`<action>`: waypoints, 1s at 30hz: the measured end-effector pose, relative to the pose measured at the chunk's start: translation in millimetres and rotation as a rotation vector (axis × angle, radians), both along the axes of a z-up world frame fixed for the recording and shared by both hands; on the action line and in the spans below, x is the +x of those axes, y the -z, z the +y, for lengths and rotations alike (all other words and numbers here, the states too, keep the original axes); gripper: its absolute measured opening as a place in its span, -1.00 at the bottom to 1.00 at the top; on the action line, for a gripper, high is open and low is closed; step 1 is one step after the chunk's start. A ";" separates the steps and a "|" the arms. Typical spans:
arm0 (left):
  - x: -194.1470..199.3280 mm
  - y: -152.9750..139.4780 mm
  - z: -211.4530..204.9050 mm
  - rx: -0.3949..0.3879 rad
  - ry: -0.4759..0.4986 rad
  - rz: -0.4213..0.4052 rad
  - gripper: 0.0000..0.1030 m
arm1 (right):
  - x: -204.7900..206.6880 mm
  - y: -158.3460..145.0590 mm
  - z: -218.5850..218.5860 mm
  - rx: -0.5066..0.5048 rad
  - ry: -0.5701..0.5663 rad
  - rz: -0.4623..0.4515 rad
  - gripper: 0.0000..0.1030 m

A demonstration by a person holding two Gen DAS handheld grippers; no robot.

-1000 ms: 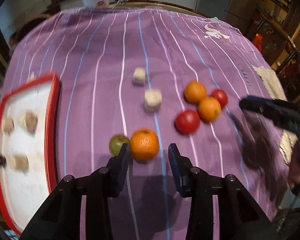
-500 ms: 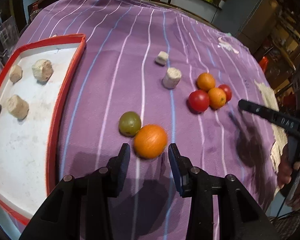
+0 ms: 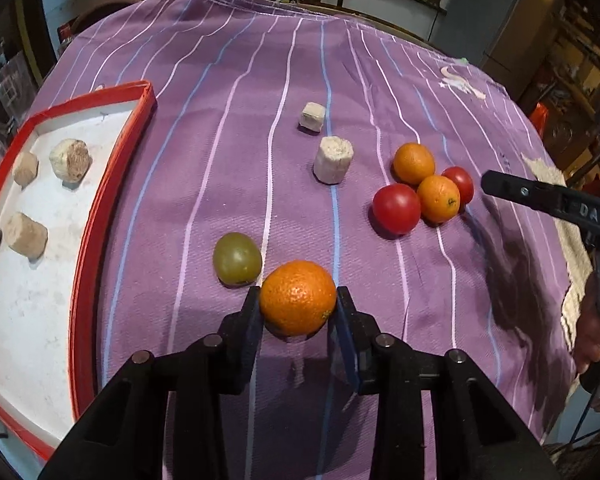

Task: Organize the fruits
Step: 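Lift the orange with the left gripper while the right gripper grasps a red tomato, then place the orange in the tray with the left gripper while the right gripper places the tomato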

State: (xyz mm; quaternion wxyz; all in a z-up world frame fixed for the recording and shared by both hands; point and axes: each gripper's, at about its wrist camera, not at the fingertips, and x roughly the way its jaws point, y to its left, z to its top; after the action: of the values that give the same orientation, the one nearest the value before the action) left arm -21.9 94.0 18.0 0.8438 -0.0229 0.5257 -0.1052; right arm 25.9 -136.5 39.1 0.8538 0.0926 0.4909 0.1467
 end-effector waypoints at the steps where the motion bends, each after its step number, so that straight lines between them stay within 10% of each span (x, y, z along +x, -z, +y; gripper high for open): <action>1: 0.4 -0.3 0.6 -0.008 -0.005 0.000 -0.33 | 3.2 -0.2 1.1 0.010 0.000 0.001 -0.30; 20: -8.5 -10.9 6.8 -0.052 -0.080 -0.026 -0.36 | 12.9 9.8 9.5 0.034 -0.001 0.048 -0.33; 30: -19.9 -37.5 78.4 -0.045 -0.195 -0.073 -0.36 | -6.0 -24.3 39.8 0.069 -0.027 -0.006 -0.33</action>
State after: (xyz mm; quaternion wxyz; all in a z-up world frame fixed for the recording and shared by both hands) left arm -41.7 172.4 55.5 0.8679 -0.0890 0.4874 -0.0351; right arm 19.9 -96.6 63.4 0.8494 0.1147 0.4843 0.1754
